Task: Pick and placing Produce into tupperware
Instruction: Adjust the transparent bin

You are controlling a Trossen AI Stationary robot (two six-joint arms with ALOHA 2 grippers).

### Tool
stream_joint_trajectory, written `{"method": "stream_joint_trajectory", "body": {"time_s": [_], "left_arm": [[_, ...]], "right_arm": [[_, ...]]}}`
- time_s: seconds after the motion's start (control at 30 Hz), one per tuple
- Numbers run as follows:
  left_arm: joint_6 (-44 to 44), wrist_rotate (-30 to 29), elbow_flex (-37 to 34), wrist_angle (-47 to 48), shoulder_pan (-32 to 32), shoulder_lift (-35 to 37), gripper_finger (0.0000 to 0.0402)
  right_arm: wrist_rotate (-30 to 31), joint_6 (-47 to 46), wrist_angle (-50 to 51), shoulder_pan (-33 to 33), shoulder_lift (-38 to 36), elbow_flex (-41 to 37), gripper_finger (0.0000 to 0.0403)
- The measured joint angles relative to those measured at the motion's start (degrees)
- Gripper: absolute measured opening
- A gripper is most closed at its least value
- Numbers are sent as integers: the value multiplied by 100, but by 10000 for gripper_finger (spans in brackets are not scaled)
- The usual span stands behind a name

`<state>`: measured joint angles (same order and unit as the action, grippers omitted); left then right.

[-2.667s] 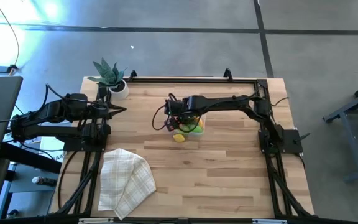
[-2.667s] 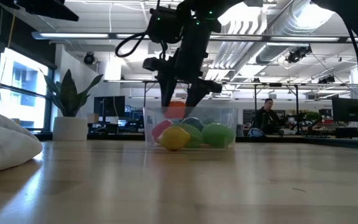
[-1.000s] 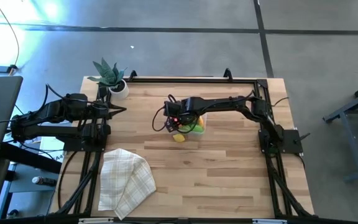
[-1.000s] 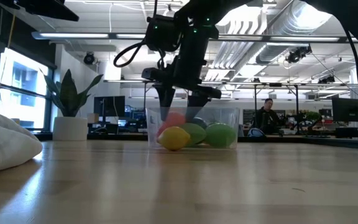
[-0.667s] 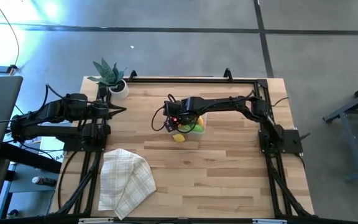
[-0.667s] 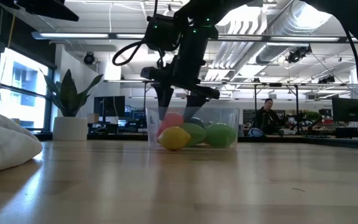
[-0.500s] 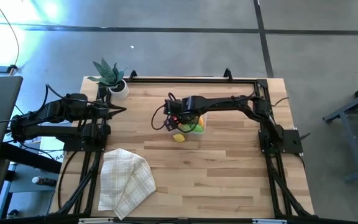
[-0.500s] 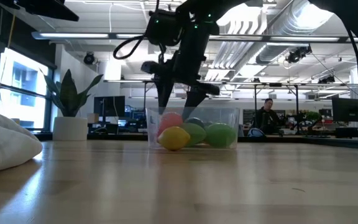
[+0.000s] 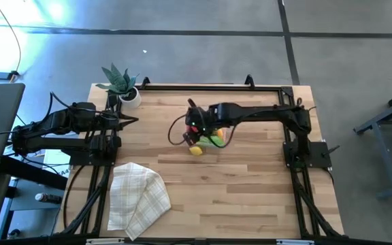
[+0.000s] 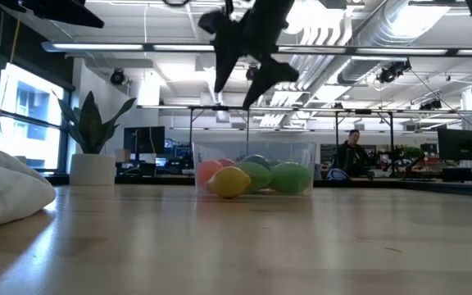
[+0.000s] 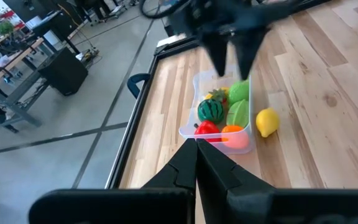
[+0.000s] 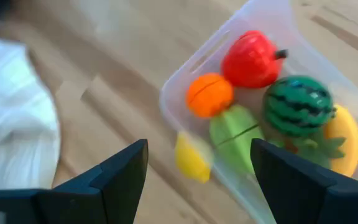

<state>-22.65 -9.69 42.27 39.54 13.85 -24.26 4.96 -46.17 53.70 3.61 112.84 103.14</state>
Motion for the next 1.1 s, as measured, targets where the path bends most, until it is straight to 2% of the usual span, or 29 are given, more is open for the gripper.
{"method": "stream_joint_trajectory", "body": {"time_s": [0.33,0.6,0.8,1.1], "left_arm": [[1,-1,-1,-1,1,-1,1],[1,0,0,-1,1,0,1],[0,0,-1,-1,1,-1,1],[0,0,0,0,0,0,1]], "right_arm": [[-11,974,169,-833,-52,6,276],[101,1304,312,-1023,26,2,276],[80,1713,633,-1218,507,-7,276],[236,2076,343,-1263,827,-3,276]]}}
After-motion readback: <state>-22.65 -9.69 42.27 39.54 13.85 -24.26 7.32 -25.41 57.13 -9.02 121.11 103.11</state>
